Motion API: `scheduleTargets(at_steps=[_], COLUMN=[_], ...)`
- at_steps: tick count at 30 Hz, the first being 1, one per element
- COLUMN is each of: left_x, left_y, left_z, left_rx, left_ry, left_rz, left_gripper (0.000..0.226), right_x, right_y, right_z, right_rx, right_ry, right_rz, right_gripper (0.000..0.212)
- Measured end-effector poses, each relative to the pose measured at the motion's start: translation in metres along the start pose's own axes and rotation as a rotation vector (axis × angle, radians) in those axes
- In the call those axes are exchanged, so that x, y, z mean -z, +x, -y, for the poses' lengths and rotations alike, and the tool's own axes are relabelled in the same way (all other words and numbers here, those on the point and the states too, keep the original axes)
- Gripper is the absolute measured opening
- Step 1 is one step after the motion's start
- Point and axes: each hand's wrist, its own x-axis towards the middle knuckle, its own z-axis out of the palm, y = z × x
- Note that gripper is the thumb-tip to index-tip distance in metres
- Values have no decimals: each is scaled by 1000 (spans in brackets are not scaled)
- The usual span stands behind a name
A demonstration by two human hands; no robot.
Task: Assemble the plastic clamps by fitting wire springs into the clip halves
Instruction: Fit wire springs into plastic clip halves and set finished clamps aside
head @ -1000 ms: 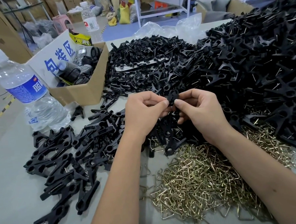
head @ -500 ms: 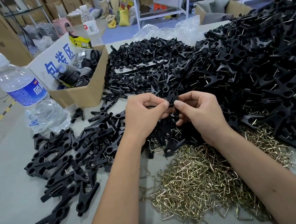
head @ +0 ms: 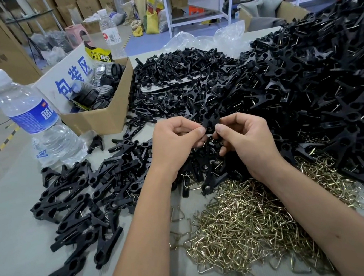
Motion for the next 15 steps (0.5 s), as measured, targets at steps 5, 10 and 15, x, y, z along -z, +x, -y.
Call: scheduleTargets(at_steps=[5, 10, 15], left_x=[0, 2, 3], left_y=[0, 0, -1], left_z=[0, 0, -3], left_rx=[-18, -8, -18], left_ry=[21, 15, -14], left_rz=[45, 75, 88], left_gripper=[8, 6, 11], right_x=[0, 1, 1], right_y=[1, 0, -3], right_z=[-3, -1, 7], right_rx=[4, 14, 98], right_ry=[-32, -39, -168], right_rz=[20, 43, 57], right_gripper=[3, 5, 14])
